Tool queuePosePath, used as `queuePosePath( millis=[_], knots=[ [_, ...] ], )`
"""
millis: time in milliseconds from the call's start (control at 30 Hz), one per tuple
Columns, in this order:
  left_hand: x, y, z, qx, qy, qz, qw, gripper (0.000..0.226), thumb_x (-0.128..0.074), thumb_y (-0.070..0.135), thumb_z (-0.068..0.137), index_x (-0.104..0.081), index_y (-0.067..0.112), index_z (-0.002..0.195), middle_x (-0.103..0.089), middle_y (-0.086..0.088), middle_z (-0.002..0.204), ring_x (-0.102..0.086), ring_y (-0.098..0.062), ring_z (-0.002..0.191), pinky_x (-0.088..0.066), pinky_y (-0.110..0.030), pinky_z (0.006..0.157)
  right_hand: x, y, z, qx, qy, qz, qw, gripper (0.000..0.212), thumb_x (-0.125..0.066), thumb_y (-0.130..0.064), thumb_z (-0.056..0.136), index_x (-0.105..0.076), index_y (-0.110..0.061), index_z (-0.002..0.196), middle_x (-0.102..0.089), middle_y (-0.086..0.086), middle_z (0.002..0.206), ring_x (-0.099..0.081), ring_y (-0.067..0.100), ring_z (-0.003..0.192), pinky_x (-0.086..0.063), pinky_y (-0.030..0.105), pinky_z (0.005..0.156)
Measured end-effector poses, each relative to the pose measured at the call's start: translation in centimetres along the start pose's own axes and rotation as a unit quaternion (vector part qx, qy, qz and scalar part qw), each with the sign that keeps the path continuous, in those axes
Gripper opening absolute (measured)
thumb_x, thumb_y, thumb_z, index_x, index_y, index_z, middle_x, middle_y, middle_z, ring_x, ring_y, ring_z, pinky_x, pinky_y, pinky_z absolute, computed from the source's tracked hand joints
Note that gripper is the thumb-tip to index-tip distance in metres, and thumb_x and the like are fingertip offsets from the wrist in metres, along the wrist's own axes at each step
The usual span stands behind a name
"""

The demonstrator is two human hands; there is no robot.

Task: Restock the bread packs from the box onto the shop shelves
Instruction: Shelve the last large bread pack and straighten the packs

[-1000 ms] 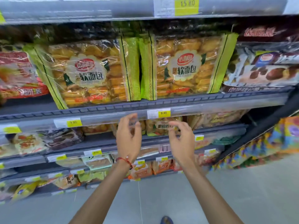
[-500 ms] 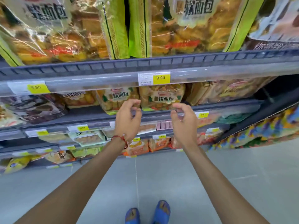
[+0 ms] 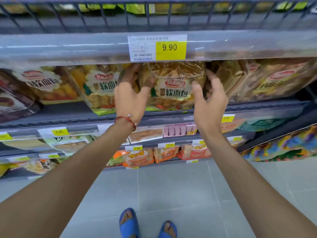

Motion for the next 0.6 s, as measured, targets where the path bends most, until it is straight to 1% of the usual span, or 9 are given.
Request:
queuePosePath(
  millis=[100, 200, 233, 300, 400, 433, 500, 533, 600],
  knots=[
    [0.0, 0.1, 0.3, -0.013, 0.022, -0.033, 0.999, 0.038, -0.065, 0.028, 0.076, -0.072, 0.022, 0.113, -0.072, 0.011, 0.103, -0.07, -0.006, 0.093, -0.057, -0.027, 0.084, -0.3, 0.2, 0.5, 0.007, 0.043, 0.008, 0.999, 0.029, -0.062, -0.032, 0.1, -0.074, -0.016, 0.12, -0.074, 0.005, 0.103, -0.064, 0.012, 0.087, -0.056, 0.043, 0.08],
    [-0.1, -0.7, 1.0, -0.044, 0.032, -0.004, 0.999, 0.027, -0.067, 0.034, 0.082, -0.078, 0.022, 0.104, -0.071, 0.008, 0.102, -0.068, -0.012, 0.092, -0.055, -0.032, 0.083, -0.3, 0.2, 0.6, 0.042, 0.049, -0.003, 0.998, 0.016, -0.063, -0.018, 0.101, -0.071, -0.021, 0.087, -0.06, -0.006, 0.083, -0.049, -0.009, 0.062, -0.045, 0.018, 0.061],
    [-0.2, -1.0, 1.3, -0.05, 0.032, 0.009, 0.998, 0.026, -0.067, 0.036, 0.084, -0.078, 0.022, 0.102, -0.071, 0.007, 0.103, -0.067, -0.012, 0.093, -0.054, -0.032, 0.084, -0.2, 0.1, 0.6, 0.053, 0.05, -0.009, 0.997, 0.019, -0.063, -0.016, 0.101, -0.067, -0.024, 0.084, -0.054, -0.012, 0.08, -0.047, -0.011, 0.058, -0.039, 0.014, 0.059],
    [-0.4, -1.4, 1.8, -0.045, 0.03, 0.003, 0.999, 0.024, -0.068, 0.036, 0.085, -0.079, 0.023, 0.102, -0.072, 0.007, 0.104, -0.067, -0.008, 0.096, -0.052, -0.031, 0.089, 0.0, 0.1, 1.0, 0.068, 0.055, -0.024, 0.996, 0.022, -0.064, -0.018, 0.101, -0.066, -0.027, 0.081, -0.043, -0.026, 0.069, -0.043, -0.01, 0.057, -0.033, 0.018, 0.06],
    [-0.5, -1.4, 1.9, -0.041, 0.039, -0.04, 0.998, 0.023, -0.07, 0.033, 0.086, -0.08, 0.02, 0.102, -0.074, 0.003, 0.104, -0.067, -0.006, 0.099, -0.051, -0.029, 0.092, -0.1, 0.6, 1.5, 0.053, 0.058, -0.035, 0.996, 0.027, -0.064, -0.019, 0.101, -0.066, -0.03, 0.077, -0.039, -0.031, 0.058, -0.042, -0.01, 0.056, -0.03, 0.014, 0.061],
    [-0.5, -1.2, 1.8, -0.042, 0.044, -0.043, 0.997, 0.024, -0.069, 0.033, 0.087, -0.079, 0.019, 0.104, -0.073, 0.003, 0.105, -0.066, -0.005, 0.099, -0.051, -0.026, 0.092, -0.1, 0.6, 1.6, 0.05, 0.057, -0.03, 0.997, 0.025, -0.063, -0.02, 0.102, -0.071, -0.029, 0.08, -0.043, -0.031, 0.059, -0.044, -0.011, 0.056, -0.031, 0.014, 0.062],
    [-0.5, -1.1, 1.2, -0.045, 0.057, -0.031, 0.997, 0.026, -0.066, 0.032, 0.091, -0.076, 0.021, 0.112, -0.071, 0.003, 0.112, -0.064, -0.003, 0.1, -0.049, -0.018, 0.091, -0.3, 0.7, 1.3, 0.045, 0.048, -0.025, 0.998, 0.021, -0.059, -0.023, 0.104, -0.076, -0.018, 0.115, -0.062, -0.025, 0.081, -0.051, -0.008, 0.066, -0.039, 0.019, 0.066],
    [-0.6, -1.3, 0.9, -0.042, 0.059, -0.04, 0.997, 0.03, -0.064, 0.032, 0.092, -0.073, 0.021, 0.119, -0.069, 0.002, 0.116, -0.064, -0.004, 0.102, -0.05, -0.019, 0.091, -0.3, 1.0, 1.2, 0.035, 0.033, -0.027, 0.998, 0.032, -0.057, -0.025, 0.105, -0.066, -0.017, 0.134, -0.069, -0.017, 0.095, -0.057, -0.005, 0.077, -0.045, 0.021, 0.073],
    [-1.1, -2.1, 0.2, -0.022, 0.04, -0.079, 0.996, 0.046, -0.066, 0.035, 0.089, -0.062, 0.019, 0.132, -0.069, 0.0, 0.119, -0.067, -0.011, 0.105, -0.055, -0.029, 0.089, -0.7, 2.2, 0.7, 0.006, -0.017, -0.031, 0.999, 0.05, -0.058, -0.032, 0.104, -0.045, -0.018, 0.151, -0.068, -0.014, 0.114, -0.063, 0.006, 0.098, -0.051, 0.026, 0.089]
  ],
)
Point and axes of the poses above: each hand's wrist, its own z-axis towards the middle knuckle, its own x-axis out of the back of the hand, y = z × x, the point moved 5 cm from there along z, towards the middle knuckle
